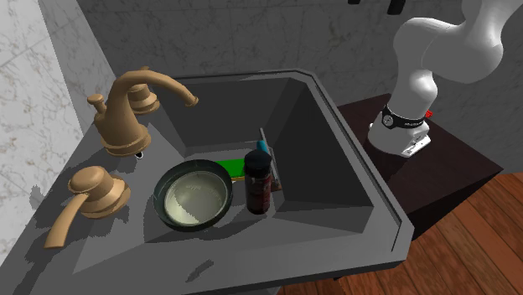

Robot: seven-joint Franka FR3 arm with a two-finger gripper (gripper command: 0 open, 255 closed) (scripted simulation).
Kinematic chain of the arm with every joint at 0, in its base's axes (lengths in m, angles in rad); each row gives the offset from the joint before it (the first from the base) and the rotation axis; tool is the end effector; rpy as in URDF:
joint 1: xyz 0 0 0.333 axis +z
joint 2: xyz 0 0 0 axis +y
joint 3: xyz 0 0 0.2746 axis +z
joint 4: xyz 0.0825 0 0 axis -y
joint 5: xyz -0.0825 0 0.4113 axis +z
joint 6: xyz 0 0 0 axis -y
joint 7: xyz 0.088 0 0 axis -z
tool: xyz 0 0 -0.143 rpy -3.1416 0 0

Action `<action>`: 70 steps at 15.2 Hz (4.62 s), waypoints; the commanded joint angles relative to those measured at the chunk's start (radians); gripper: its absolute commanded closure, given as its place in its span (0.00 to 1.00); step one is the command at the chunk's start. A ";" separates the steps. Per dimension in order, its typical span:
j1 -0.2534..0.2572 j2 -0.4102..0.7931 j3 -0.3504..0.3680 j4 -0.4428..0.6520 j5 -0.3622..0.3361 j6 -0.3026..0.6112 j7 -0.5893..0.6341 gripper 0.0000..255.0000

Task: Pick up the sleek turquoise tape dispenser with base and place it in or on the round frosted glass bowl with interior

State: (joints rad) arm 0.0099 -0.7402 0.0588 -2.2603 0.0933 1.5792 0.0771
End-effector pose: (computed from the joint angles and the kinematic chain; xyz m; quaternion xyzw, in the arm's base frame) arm 0.3770 0.0423 0.5567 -0.9992 0.0103 -0.0272 0.0287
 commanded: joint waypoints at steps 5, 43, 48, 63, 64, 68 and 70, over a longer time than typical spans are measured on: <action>-0.041 0.009 0.056 -0.124 0.012 0.153 0.137 0.00; -0.473 0.953 0.347 -0.269 -0.788 1.169 1.675 0.00; -0.473 0.952 0.347 -0.269 -0.788 1.168 1.674 0.00; -0.505 0.870 0.401 -0.288 -0.654 1.129 1.567 1.00; -0.509 0.854 0.410 -0.291 -0.627 1.120 1.545 1.00; -0.518 0.789 0.436 -0.298 -0.522 1.082 1.461 1.00; -0.518 0.757 0.443 -0.299 -0.473 1.060 1.422 1.00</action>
State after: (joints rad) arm -0.5092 0.0303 0.4973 -2.5602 -0.4035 2.6507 1.5167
